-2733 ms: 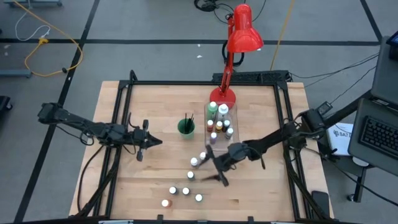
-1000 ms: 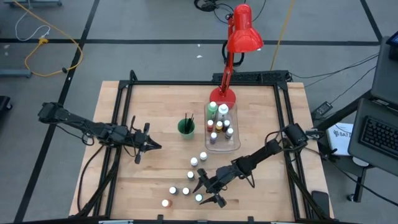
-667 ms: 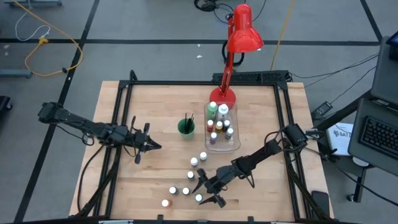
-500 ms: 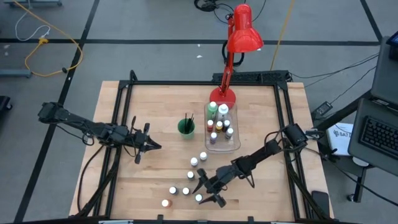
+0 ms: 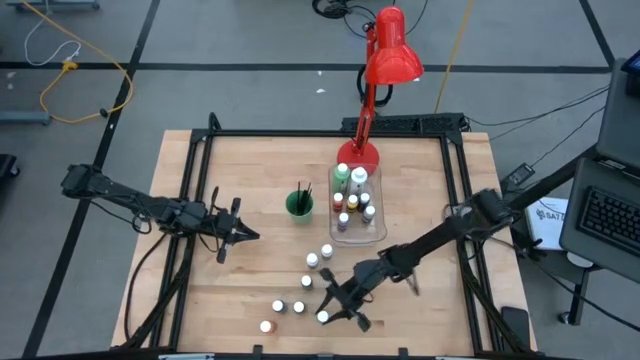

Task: Pick & Place Paint Supplies
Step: Put the bottom small green paint bottle into the transparent bin

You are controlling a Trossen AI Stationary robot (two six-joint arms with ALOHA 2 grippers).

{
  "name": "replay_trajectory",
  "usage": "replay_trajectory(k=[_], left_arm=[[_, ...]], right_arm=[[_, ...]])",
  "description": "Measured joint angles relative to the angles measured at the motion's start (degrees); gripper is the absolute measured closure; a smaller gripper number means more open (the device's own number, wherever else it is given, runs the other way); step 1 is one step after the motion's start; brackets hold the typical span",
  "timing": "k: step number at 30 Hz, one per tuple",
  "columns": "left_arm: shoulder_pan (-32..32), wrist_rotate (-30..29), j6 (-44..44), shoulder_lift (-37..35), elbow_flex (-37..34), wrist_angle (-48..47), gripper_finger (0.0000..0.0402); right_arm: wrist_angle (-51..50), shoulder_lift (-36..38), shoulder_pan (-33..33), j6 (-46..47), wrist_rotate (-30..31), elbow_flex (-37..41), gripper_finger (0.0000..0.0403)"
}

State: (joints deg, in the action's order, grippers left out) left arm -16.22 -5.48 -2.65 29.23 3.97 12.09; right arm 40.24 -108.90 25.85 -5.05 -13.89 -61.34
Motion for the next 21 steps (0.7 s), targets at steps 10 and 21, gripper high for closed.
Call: replay_trajectory(k=[10, 21], left_arm=[[0.0, 0.0, 0.8, 0.0, 0.0, -0.3, 0.0378], [0.0, 0.0, 1.6, 0.0, 0.0, 0.0, 0.0378]], right_arm=[[-29.8, 31.2, 1.3, -12.5, 33.6, 2.3, 0.0294], [-20.0, 44.6, -16.6, -3.5, 35.0, 27.1, 0.0288]])
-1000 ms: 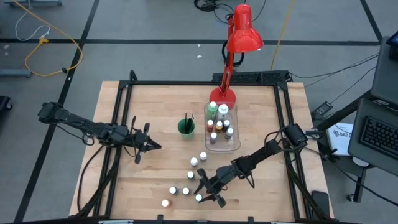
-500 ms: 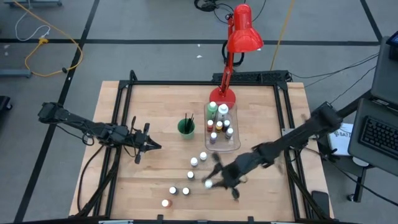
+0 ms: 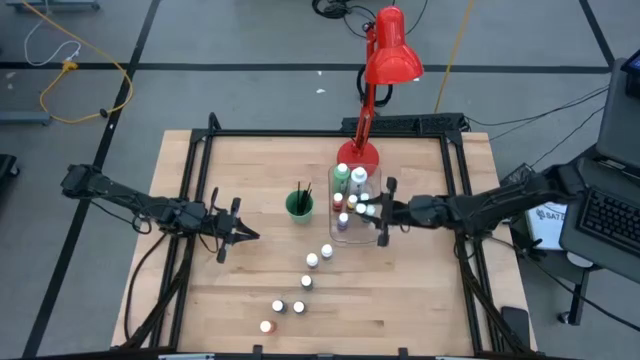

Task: Pick & Place Paint Supplies
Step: Put the bottom small green paint bottle into the transparent bin, then put the blue paint bottle into the transparent bin

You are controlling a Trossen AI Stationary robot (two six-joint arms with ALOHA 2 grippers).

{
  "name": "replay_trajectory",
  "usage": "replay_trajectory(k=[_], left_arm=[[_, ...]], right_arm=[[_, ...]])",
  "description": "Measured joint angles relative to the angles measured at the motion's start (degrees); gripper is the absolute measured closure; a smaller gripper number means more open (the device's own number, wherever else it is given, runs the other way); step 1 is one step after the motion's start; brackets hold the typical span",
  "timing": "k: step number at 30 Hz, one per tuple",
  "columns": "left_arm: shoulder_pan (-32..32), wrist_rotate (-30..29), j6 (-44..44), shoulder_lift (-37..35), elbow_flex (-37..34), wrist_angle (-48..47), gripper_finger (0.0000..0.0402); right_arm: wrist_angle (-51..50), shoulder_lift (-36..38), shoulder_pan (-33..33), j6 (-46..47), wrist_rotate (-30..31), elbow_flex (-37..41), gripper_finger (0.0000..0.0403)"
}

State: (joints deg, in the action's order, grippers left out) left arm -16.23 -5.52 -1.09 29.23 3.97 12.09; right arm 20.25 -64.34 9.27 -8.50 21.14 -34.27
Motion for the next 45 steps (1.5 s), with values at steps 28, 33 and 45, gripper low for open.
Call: replay_trajectory(k=[28, 33, 45], left_arm=[[0.0, 0.0, 0.5, 0.0, 0.0, -0.3, 0.0378], [0.0, 0.0, 0.4, 0.0, 0.0, -0.3, 0.0378], [0.0, 0.0, 0.1, 0.0, 0.0, -0.3, 0.0378]], right_arm=[[21.4, -20.4, -8.9, 10.3, -7.8, 5.9, 0.0285], [21.9, -21.5, -9.2, 12.5, -7.9, 6.0, 0.0275], [22.3, -21.1, -9.3, 14.5, -7.6, 6.0, 0.0237]])
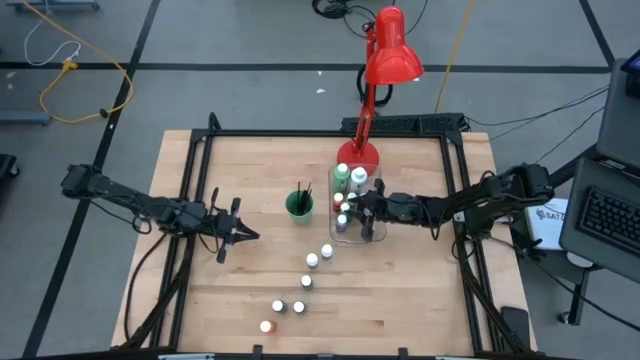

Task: Pick & Place Paint Supplies
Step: Put the blue paint bottle into the transparent bin

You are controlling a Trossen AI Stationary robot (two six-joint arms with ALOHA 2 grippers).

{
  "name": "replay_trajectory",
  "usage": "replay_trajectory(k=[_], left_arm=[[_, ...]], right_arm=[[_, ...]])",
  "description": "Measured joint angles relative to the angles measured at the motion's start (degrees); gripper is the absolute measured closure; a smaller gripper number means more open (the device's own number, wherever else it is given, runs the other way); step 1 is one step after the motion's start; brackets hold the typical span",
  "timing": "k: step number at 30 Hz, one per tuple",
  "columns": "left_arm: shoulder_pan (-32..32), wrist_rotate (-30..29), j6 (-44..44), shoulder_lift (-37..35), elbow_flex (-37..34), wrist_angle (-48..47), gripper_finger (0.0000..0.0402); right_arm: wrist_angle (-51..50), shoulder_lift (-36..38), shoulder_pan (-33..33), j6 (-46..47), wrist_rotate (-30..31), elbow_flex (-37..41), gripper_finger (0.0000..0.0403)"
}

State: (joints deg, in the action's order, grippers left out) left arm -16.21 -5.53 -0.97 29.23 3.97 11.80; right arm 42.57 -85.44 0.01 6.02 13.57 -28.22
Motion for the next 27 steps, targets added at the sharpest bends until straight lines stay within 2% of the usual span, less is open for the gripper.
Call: replay_trajectory(k=[3, 6, 12, 15, 18, 22, 25, 27], left_arm=[[0.0, 0.0, 0.0, 0.0, 0.0, 0.0, 0.0378], [0.0, 0.0, 0.0, 0.0, 0.0, 0.2, 0.0378], [0.0, 0.0, 0.4, 0.0, 0.0, 0.4, 0.0378], [0.0, -0.4, -1.3, 0.0, 0.0, 0.3, 0.0378], [0.0, -1.9, -4.6, 0.0, 0.0, 0.3, 0.0378], [0.0, -2.4, -6.4, 0.0, 0.0, 0.1, 0.0378], [0.0, -0.3, -4.1, 0.8, 0.0, -0.1, 0.0378], [0.0, -0.4, -3.7, 2.1, 0.0, 0.0, 0.0378]], right_arm=[[-0.1, 3.1, 0.1, -2.0, -0.3, 0.1, 0.0234], [-1.3, 10.5, 1.4, -4.7, -0.4, -0.6, 0.0234], [-20.6, 31.8, 7.4, -4.8, 0.4, -2.7, 0.0247], [-23.8, 38.6, 13.6, -5.8, 4.2, 1.2, 0.0274], [-11.3, 40.5, 20.0, -7.2, 9.6, 10.6, 0.0309], [7.5, 38.5, 25.0, -8.6, 10.6, 21.9, 0.0357], [14.3, 36.7, 26.4, -9.7, 13.4, 25.5, 0.0387], [14.3, 35.8, 26.6, -10.5, 15.3, 26.0, 0.0399]])
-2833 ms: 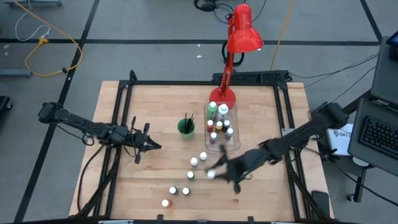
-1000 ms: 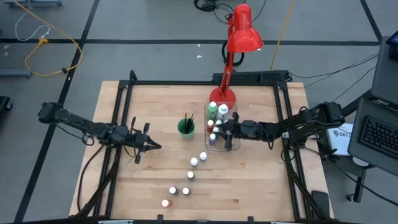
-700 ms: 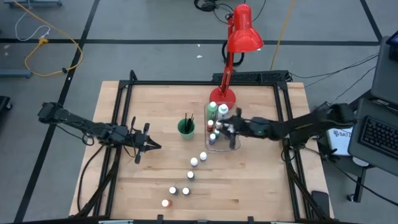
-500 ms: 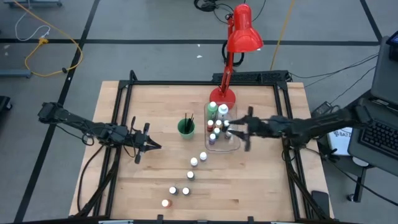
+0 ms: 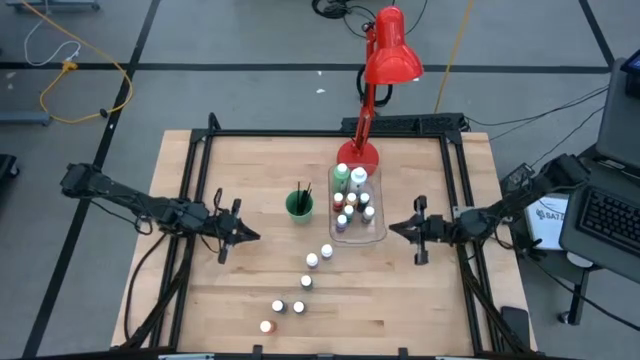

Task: Pick & Place Paint Supplies
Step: Put the blue paint bottle into the transparent bin

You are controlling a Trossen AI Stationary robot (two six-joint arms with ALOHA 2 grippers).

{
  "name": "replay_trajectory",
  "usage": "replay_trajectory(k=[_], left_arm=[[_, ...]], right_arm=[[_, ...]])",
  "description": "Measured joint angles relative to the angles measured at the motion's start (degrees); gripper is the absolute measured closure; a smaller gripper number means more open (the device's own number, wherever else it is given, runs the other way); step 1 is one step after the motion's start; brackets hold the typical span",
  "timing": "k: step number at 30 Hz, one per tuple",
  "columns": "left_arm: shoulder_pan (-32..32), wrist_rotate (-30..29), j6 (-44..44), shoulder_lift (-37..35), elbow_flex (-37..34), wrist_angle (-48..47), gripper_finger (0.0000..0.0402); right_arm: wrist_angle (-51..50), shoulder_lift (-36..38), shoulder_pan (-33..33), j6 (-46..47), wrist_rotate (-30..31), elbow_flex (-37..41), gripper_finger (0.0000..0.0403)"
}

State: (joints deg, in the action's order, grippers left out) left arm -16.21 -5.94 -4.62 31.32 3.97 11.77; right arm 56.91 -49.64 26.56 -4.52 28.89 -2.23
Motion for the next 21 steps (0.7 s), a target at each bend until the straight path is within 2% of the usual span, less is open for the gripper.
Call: replay_trajectory(k=[6, 10, 12, 17, 21], left_arm=[[0.0, 2.0, 1.1, 4.8, 0.0, 2.2, 0.0378], [-0.5, 11.8, 1.1, 9.3, 0.0, 9.8, 0.0378], [-1.9, 14.4, 1.1, 11.5, 0.0, 14.9, 0.0378], [-7.8, 11.7, 2.5, 17.2, 0.0, 22.8, 0.0377], [-12.0, 8.2, 0.0, 22.1, 2.2, 23.1, 0.0365]], right_arm=[[-0.4, -0.7, -0.3, -2.4, 2.7, -0.4, 0.0389], [-0.3, -0.7, -0.3, -2.3, 2.6, -0.3, 0.0388], [-0.6, -0.8, -0.3, -2.1, 2.6, -0.3, 0.0389], [-0.7, -0.8, -0.3, -0.9, 2.6, -0.3, 0.0388], [-0.8, -0.8, -0.3, -0.7, 2.6, -0.3, 0.0384]])
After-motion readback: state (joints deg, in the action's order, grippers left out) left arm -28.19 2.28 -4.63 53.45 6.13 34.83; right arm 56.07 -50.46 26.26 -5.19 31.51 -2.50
